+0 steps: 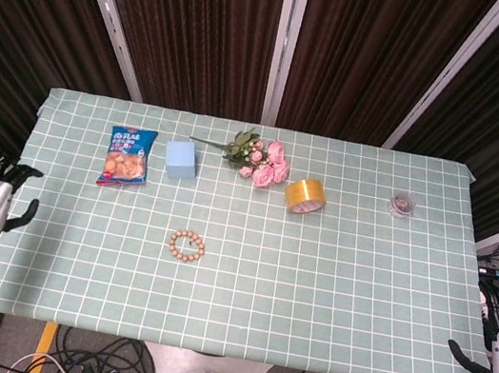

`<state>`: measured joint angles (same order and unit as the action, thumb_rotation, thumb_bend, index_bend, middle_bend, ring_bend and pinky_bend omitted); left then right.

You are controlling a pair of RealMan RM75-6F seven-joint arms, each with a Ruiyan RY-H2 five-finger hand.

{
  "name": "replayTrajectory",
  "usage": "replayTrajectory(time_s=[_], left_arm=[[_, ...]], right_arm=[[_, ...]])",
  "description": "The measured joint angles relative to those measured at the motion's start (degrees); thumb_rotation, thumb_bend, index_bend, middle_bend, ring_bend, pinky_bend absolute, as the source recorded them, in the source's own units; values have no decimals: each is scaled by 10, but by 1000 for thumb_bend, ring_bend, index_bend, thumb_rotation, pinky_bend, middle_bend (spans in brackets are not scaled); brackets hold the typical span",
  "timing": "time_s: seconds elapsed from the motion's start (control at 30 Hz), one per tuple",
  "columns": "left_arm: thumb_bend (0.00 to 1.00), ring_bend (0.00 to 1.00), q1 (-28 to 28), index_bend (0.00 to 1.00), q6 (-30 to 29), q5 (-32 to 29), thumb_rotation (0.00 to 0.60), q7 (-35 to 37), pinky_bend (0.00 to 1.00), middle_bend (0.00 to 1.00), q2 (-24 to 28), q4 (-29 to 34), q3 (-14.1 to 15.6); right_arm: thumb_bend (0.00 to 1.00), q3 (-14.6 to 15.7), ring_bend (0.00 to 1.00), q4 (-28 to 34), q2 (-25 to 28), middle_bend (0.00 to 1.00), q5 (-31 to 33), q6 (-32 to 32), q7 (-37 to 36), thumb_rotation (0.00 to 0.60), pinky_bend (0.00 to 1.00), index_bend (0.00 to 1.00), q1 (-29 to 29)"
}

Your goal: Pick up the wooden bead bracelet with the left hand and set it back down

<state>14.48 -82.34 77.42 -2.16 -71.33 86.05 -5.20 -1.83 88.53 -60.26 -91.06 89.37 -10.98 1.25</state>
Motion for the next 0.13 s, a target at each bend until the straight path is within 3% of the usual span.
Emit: replayTrajectory(time_s=[0.13], left_arm=[[377, 61, -52, 189, -27, 5, 600, -19, 49, 189, 41, 67, 39]], right_arm=[[101, 5, 0, -6, -7, 36, -14, 0, -5, 600, 0, 0, 4]])
